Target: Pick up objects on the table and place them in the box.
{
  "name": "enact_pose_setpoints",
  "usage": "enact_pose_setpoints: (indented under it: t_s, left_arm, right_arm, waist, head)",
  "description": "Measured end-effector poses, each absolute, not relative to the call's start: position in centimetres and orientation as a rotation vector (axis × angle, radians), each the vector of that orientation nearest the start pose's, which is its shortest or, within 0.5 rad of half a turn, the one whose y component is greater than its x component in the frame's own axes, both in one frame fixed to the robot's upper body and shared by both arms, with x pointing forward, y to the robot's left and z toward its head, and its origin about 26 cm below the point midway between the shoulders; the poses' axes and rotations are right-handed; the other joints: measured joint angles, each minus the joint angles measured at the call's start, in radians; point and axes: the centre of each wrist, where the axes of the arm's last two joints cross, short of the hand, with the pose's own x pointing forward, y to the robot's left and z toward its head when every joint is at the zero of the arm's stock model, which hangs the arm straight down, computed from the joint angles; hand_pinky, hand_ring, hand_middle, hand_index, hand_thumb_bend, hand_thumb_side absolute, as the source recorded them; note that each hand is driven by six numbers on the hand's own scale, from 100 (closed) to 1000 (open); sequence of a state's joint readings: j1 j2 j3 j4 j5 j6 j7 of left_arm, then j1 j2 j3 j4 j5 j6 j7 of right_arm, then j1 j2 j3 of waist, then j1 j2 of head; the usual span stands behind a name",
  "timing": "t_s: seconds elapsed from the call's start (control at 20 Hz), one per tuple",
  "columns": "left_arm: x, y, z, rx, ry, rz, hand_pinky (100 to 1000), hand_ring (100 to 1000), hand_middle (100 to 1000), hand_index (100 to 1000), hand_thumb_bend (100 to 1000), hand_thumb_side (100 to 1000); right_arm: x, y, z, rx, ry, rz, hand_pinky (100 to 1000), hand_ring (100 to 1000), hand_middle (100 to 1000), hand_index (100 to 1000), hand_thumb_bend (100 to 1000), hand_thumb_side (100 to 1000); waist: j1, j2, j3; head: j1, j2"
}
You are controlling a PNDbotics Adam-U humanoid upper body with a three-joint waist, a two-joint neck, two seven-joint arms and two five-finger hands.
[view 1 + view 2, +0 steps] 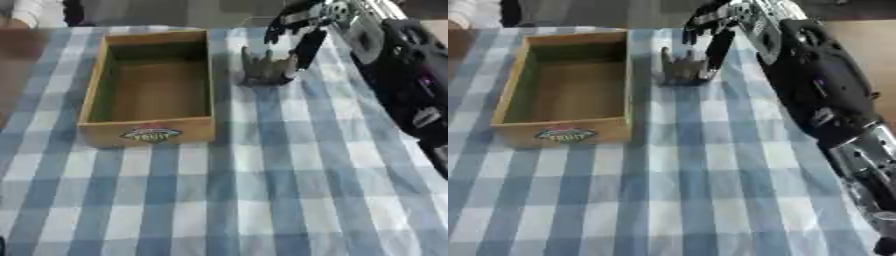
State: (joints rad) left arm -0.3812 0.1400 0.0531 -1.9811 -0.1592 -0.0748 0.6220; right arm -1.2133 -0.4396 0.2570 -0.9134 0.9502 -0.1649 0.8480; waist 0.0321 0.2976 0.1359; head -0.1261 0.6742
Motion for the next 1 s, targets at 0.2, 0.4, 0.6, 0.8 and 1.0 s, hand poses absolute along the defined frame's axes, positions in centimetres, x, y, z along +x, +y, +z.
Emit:
enact_pose_setpoints:
  t_s: [0.2,0.4,0.6,0.8,1.0]
  left_arm:
    - [31.0,23.6,20.9,0.486,-2.433,0.500,771,794,774,660,100,660]
    - [31.1,23.5,20.9,0.484,-2.434,0.500,771,794,774,660,100,661]
    - [31.1,23.4,20.9,0.480,-2.435,0.497,771,794,775,659,100,662]
    - [31.1,23.4,20.9,0.477,-2.436,0.495,771,794,775,658,100,662]
    - [31.1,23.4,21.0,0.476,-2.438,0.495,772,794,776,657,100,655]
  right_arm:
    - [49.1,-21.3,30.2,-0.863,-1.091,1.825,860,935,787,916,578,342]
    - [49.3,-21.3,29.8,-0.891,-1.101,1.791,859,936,788,921,577,350]
    - [49.6,-21.5,29.5,-0.919,-1.093,1.756,859,935,785,919,573,354]
    - [49.8,-21.6,29.4,-0.937,-1.088,1.720,858,935,783,919,570,350]
    - [50.1,-22.1,29.1,-0.948,-1.068,1.695,859,936,788,921,561,339]
  waist:
    - [0.002,0.005,0.001]
    - [0.003,0.008,0.003]
    - [0.003,0.011,0.004]
    - [0.004,0.018,0.006]
    - [0.003,0.026,0.008]
  head:
    - [-0.001,-0.001]
    - [-0.005,-0.005]
    - [-0.009,-0.009]
    - [-0.016,-0.017]
    - [-0.020,-0.025]
